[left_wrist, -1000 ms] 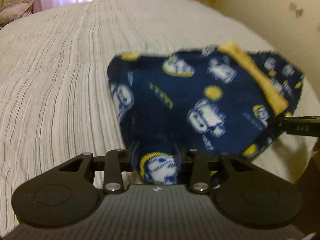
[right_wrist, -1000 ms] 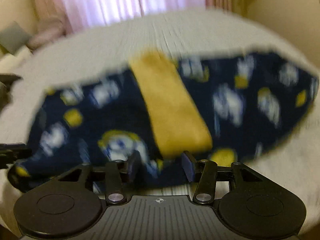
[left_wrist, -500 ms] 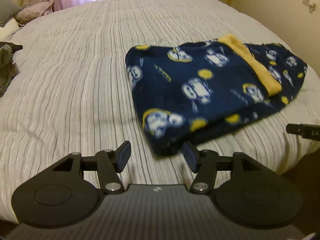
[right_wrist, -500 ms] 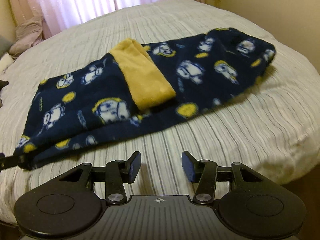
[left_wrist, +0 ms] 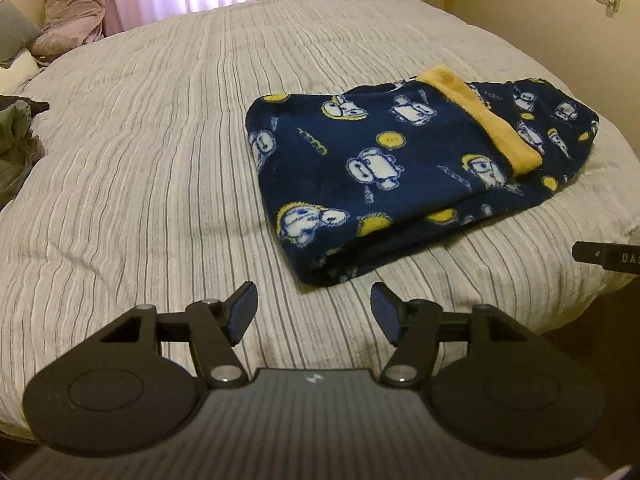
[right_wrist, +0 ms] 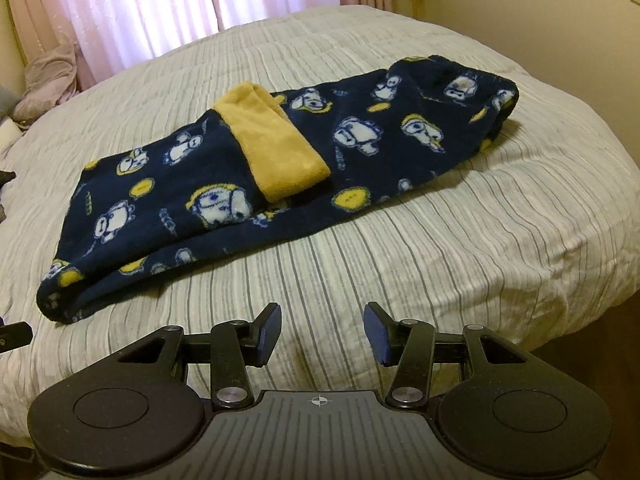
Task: Fold clothes
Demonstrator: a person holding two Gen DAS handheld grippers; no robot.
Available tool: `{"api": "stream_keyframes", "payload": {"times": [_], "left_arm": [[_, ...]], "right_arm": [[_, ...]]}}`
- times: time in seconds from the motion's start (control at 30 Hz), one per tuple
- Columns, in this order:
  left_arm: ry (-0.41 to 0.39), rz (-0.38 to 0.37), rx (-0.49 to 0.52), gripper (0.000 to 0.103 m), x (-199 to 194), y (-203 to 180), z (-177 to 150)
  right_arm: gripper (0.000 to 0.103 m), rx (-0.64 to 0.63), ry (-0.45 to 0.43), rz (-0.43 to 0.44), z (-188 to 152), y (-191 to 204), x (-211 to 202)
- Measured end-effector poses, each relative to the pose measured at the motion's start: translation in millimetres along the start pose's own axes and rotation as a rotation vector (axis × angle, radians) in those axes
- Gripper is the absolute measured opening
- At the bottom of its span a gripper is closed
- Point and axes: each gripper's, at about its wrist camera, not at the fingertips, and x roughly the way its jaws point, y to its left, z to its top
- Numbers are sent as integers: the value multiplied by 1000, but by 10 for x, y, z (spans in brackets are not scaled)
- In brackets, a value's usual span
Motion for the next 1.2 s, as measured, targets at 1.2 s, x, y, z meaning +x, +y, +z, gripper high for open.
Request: {"api": "stream_keyframes", "payload": {"times": [1.2], "left_arm": [[-31,-332,-425,40,1103,606,833]], "right_arm": [[58,714,-202,453,1460,-2973,1784]]}}
